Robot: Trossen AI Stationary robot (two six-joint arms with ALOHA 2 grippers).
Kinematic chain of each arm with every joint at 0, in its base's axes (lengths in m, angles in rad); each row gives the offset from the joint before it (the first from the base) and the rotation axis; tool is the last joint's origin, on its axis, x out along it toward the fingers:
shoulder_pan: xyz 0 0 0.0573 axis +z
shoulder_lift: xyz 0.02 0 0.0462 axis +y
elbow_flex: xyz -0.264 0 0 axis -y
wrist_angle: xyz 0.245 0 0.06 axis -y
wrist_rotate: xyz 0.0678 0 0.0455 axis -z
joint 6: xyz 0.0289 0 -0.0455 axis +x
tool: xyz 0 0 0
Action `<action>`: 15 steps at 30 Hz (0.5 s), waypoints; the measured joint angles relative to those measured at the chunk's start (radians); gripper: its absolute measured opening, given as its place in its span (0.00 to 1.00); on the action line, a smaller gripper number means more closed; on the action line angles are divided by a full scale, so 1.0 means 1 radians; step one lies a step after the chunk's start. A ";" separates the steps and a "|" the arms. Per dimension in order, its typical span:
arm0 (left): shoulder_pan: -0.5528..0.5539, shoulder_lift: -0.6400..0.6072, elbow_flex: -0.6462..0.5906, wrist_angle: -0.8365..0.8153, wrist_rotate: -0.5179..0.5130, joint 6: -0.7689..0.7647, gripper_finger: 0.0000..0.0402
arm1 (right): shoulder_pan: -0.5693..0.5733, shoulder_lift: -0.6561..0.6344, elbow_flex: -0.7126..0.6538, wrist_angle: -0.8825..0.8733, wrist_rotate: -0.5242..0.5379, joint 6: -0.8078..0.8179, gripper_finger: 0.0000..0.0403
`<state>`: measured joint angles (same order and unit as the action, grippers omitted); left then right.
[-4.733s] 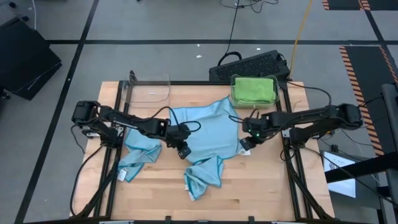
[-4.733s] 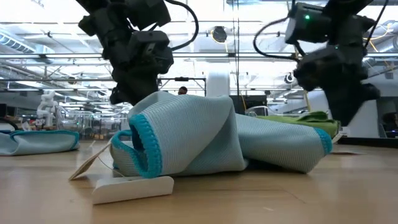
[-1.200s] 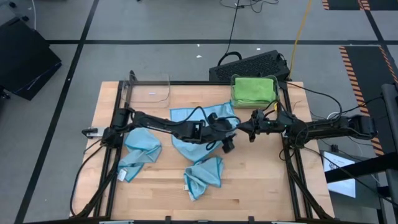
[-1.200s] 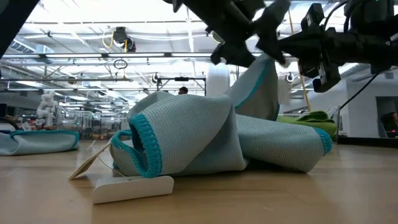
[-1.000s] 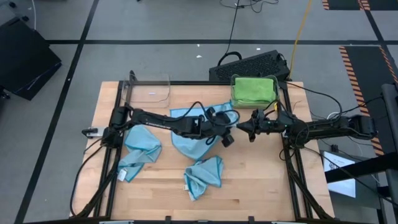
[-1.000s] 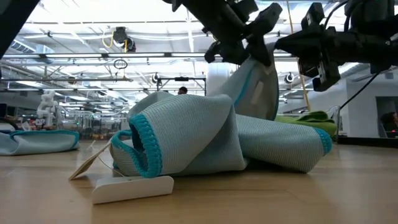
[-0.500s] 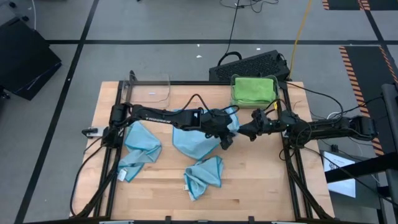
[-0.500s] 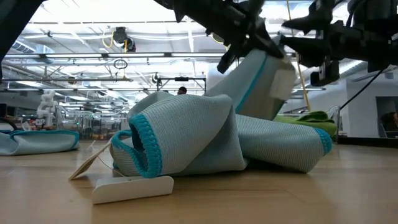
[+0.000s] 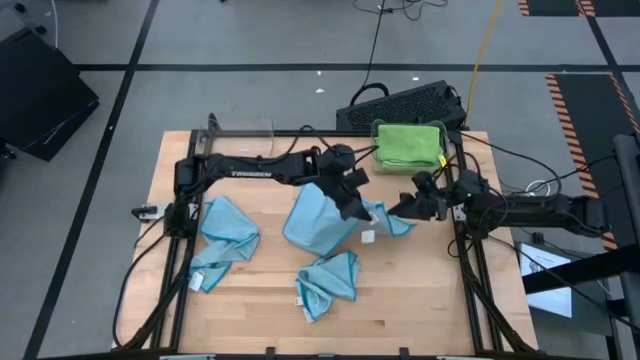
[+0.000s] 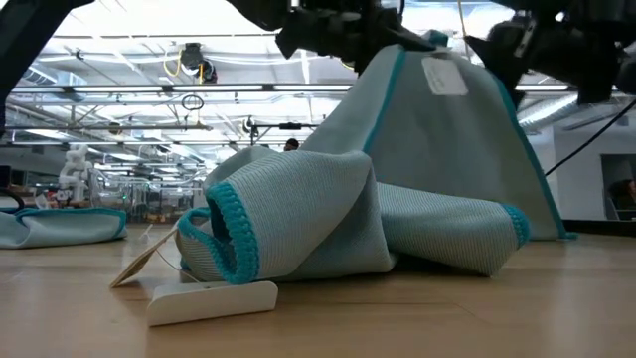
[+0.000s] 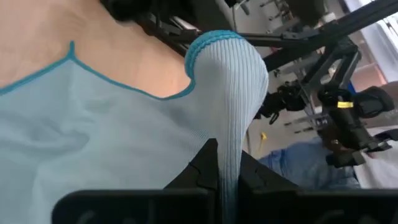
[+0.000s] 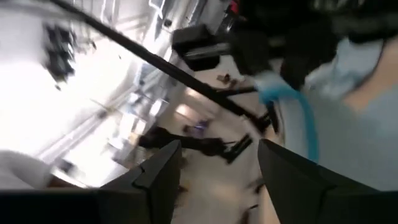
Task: Sort microfiber towel by color & place in baskets
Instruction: Fold the top blue towel
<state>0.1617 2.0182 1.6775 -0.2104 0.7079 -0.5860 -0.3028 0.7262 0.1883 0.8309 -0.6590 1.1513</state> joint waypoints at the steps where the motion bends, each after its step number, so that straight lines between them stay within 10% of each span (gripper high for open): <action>1: 0.004 0.000 0.000 -0.003 0.012 0.002 0.03 | -0.001 0.000 0.027 -0.038 0.001 -0.072 0.50; 15: 0.030 0.000 0.000 -0.006 0.105 0.004 0.01 | 0.068 0.011 0.506 -0.982 0.340 -1.394 0.49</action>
<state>0.1913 2.0178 1.6775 -0.2161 0.8128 -0.5816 -0.2346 0.7376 0.6941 -0.1512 -0.3189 -0.2424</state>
